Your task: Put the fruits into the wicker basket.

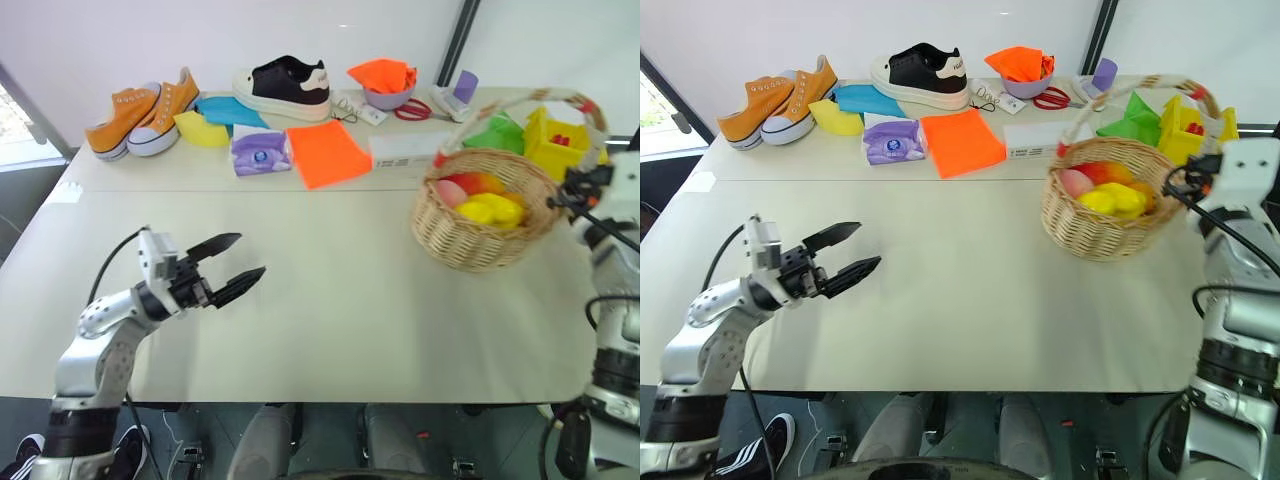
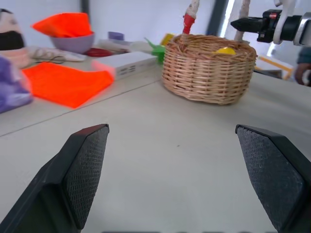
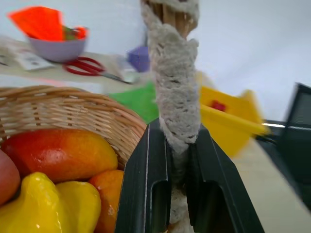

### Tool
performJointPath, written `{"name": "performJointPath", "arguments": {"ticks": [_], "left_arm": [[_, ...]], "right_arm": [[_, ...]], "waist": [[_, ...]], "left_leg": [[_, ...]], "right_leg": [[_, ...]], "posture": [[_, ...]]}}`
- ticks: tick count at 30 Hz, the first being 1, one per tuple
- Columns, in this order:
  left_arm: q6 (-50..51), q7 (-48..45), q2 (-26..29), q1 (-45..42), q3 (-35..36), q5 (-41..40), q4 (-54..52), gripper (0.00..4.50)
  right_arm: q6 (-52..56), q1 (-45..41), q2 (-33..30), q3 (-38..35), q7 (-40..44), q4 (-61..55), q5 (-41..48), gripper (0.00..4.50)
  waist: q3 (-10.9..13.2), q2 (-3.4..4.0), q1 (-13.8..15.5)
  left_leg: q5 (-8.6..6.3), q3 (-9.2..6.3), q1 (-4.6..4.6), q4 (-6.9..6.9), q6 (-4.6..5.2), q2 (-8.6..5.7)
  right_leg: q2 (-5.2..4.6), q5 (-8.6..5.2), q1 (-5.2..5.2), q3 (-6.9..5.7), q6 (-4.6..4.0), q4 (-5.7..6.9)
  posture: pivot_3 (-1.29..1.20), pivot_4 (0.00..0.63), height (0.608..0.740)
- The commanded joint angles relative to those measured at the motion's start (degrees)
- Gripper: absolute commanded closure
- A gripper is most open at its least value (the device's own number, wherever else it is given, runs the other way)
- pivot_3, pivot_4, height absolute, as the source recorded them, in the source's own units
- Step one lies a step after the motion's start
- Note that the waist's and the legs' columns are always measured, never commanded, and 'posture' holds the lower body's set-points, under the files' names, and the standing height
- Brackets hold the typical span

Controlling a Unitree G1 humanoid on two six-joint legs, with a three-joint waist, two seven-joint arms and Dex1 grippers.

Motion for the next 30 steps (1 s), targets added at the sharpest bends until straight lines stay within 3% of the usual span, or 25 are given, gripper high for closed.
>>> {"name": "performJointPath", "arguments": {"ticks": [1,6,10,15,16,21,25,29,30], "left_arm": [[-1.4,-2.0,-0.1,-2.6,-0.7,0.8,2.1,0.00],[-1.5,-3.8,-0.8,-5.6,-2.1,1.5,4.9,0.00],[-1.9,-4.2,-1.5,-5.9,-2.0,2.3,5.5,0.00],[-2.0,-4.3,-2.4,-5.0,-2.2,2.6,5.4,0.00],[-2.1,-4.2,-2.6,-5.0,-2.3,2.8,5.6,0.00],[-2.4,-4.0,-3.5,-5.4,-2.6,3.4,6.6,0.00],[-3.3,-3.4,-3.6,-6.1,-2.3,4.1,7.9,0.00],[-5.0,-0.5,-3.1,-7.1,-1.6,6.8,10.0,0.00],[-5.6,2.3,-2.7,-7.3,-0.6,8.5,11.2,0.00]], "right_arm": [[-3.2,2.3,-2.2,-4.2,-1.4,0.8,-1.5,4.44],[-4.0,3.5,-2.9,-7.1,-2.5,2.4,0.3,4.44],[-3.3,4.0,-1.3,-6.4,-2.8,0.7,1.3,2.84],[-1.5,4.4,1.5,-6.5,-6.7,-2.2,1.8,0.24],[-1.2,4.6,2.7,-6.7,-8.2,-3.7,1.8,0.04],[-1.8,6.5,8.1,-9.0,-14.2,-12.3,2.1,0.04],[-1.0,10.7,16.3,-7.3,-16.6,-25.4,6.2,0.04],[-3.0,18.5,21.5,2.1,-12.8,-34.7,5.9,0.04],[-2.6,19.7,19.8,9.1,-6.6,-35.0,6.7,0.04]], "waist": [[0.0,0.00,0.1],[0.0,-0.01,0.5],[0.0,0.00,0.4],[0.0,0.01,-0.2],[0.0,0.02,-0.2],[0.0,0.02,0.1],[0.0,0.03,0.2],[0.0,0.03,0.0],[0.0,0.03,-0.1]], "left_leg": [[0.00,0.00,0.02,0.05,0.00,0.00],[0.00,-0.01,0.04,0.16,0.03,-0.07],[-0.01,-0.04,0.03,0.15,0.04,-0.04],[-0.01,-0.04,0.03,0.15,0.04,-0.01],[-0.01,-0.04,0.04,0.15,0.03,0.00],[-0.01,-0.05,0.03,0.15,0.03,-0.02],[-0.01,-0.10,0.02,0.12,0.03,0.01],[-0.01,-0.10,0.02,0.10,0.02,0.02],[-0.01,-0.10,0.03,0.10,0.02,0.01]], "right_leg": [[-0.01,0.00,0.05,-0.02,0.00,0.00],[-0.04,-0.01,0.15,-0.02,-0.02,-0.03],[-0.03,-0.01,0.15,-0.04,0.00,-0.04],[-0.01,-0.01,0.10,-0.02,0.00,0.02],[-0.01,-0.01,0.10,-0.02,0.00,0.03],[-0.01,0.00,0.09,-0.02,0.01,0.04],[0.00,0.00,0.06,-0.03,0.02,0.05],[0.03,0.00,0.01,-0.01,0.02,0.09],[0.02,0.00,0.02,-0.01,0.02,0.09]], "posture": [[0.00,0.150,0.740],[0.00,0.150,0.740],[0.00,0.150,0.740],[0.00,0.150,0.740],[0.00,0.150,0.740],[0.00,0.150,0.740],[0.00,0.150,0.740],[0.00,0.150,0.740],[0.00,0.150,0.740]]}}
